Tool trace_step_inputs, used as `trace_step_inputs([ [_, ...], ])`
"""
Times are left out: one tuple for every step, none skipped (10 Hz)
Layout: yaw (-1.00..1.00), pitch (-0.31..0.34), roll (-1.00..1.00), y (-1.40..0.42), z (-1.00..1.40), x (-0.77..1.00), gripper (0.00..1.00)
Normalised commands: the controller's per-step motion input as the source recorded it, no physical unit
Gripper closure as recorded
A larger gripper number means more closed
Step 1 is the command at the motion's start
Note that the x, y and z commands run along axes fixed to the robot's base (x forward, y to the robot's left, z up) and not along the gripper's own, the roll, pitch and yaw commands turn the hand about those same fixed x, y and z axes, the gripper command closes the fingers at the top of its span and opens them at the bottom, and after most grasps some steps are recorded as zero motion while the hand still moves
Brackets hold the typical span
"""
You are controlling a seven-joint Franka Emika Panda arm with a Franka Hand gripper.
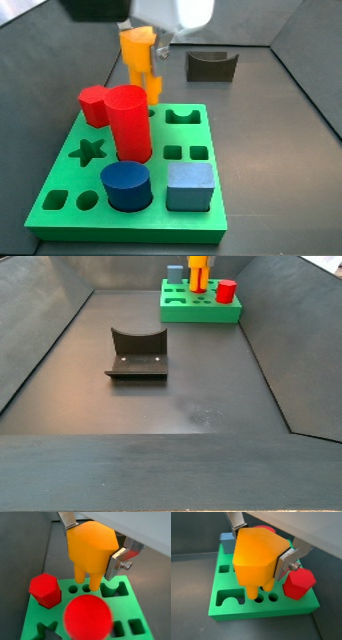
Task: Pick up the 3 prong object. Move up. Place the 3 prong object on the fixture. Regrasp the 3 prong object. Move to above the board. Insert the 3 prong object.
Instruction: Insert the 3 prong object.
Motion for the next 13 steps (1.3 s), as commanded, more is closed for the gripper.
trace_step_inputs([
  [-1.0,0.0,0.08,0.0,-0.44,-0.01,1.0],
  [-1.0,0.0,0.09,0.0,-0.45,0.0,1.0],
  [-0.92,0.0,0.09,-0.15,-0.43,0.0,1.0],
  [-0.54,0.0,0.11,-0.24,-0.3,-0.08,1.0],
  [0.0,0.0,0.0,-0.07,-0.04,0.0,1.0],
  [0.11,0.0,-0.01,0.0,-0.03,0.0,1.0],
  [0.21,0.0,0.06,0.02,-0.23,0.0,1.0],
  [0.14,0.0,0.17,0.0,-0.31,0.0,1.0],
  [-0.09,0.0,0.07,-0.06,-0.29,0.01,1.0],
  [-0.2,0.0,0.16,-0.12,-0.31,0.0,1.0],
  [-0.24,0.0,0.1,-0.15,-0.31,0.16,1.0],
  [-0.37,0.0,0.14,-0.08,-0.51,0.24,1.0],
  [-0.37,-0.023,0.17,0.0,-0.64,0.15,1.0],
])
